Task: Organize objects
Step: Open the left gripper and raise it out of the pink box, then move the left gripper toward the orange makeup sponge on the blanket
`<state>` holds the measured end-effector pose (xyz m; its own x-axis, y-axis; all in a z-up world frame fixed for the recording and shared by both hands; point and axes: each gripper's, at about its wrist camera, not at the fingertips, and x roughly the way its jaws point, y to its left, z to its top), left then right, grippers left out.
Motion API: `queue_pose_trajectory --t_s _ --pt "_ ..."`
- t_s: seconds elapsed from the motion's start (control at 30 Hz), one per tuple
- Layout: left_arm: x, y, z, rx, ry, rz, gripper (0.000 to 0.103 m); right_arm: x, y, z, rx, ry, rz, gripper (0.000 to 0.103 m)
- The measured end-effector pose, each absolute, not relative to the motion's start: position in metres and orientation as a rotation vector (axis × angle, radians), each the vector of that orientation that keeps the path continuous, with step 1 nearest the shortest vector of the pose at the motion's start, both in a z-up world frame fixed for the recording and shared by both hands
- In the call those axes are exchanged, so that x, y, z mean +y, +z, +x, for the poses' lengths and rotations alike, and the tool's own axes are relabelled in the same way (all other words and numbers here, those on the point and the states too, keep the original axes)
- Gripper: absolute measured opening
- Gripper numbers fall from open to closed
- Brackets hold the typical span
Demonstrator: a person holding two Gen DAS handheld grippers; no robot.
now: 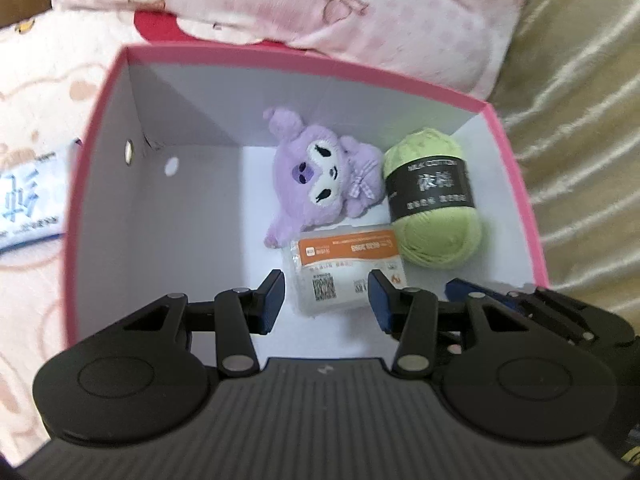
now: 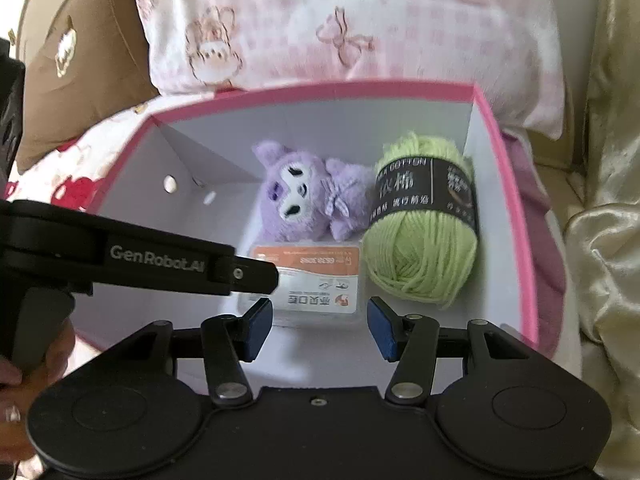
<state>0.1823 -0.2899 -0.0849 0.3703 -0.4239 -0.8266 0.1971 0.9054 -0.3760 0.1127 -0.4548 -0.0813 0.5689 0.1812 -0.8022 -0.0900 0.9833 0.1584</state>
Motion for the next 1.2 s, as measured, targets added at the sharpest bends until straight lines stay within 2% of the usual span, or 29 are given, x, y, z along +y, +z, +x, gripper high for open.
queue_pose_trajectory --t_s 0.37,0.53,0.7,0.8,1.03,1.2 --pt "-0.268 -0.024 0.147 1.09 -0.445 -0.164 0.045 -0.429 -0.025 0.072 0.892 0.167 0.061 0.058" --pt "-0.252 0.0 0.13 1.106 -0.451 -0.176 0.049 -0.417 -0.003 0.058 0.891 0.164 0.038 0.059" --pt "-0.234 0.021 0.112 1.113 -0.445 -0.148 0.053 -0.405 0.018 0.042 0.886 0.176 0.022 0.067" --pt "-0.222 0.033 0.099 1.103 -0.464 -0.126 0.058 -0.397 0.029 0.034 0.876 0.176 0.006 0.069" --pt "-0.188 0.054 0.07 1.073 -0.469 -0.102 0.062 -0.376 0.05 0.016 0.869 0.195 -0.018 0.074" --pt "-0.16 0.065 0.056 1.053 -0.454 -0.088 0.069 -0.36 0.057 0.006 0.894 0.214 -0.018 0.089"
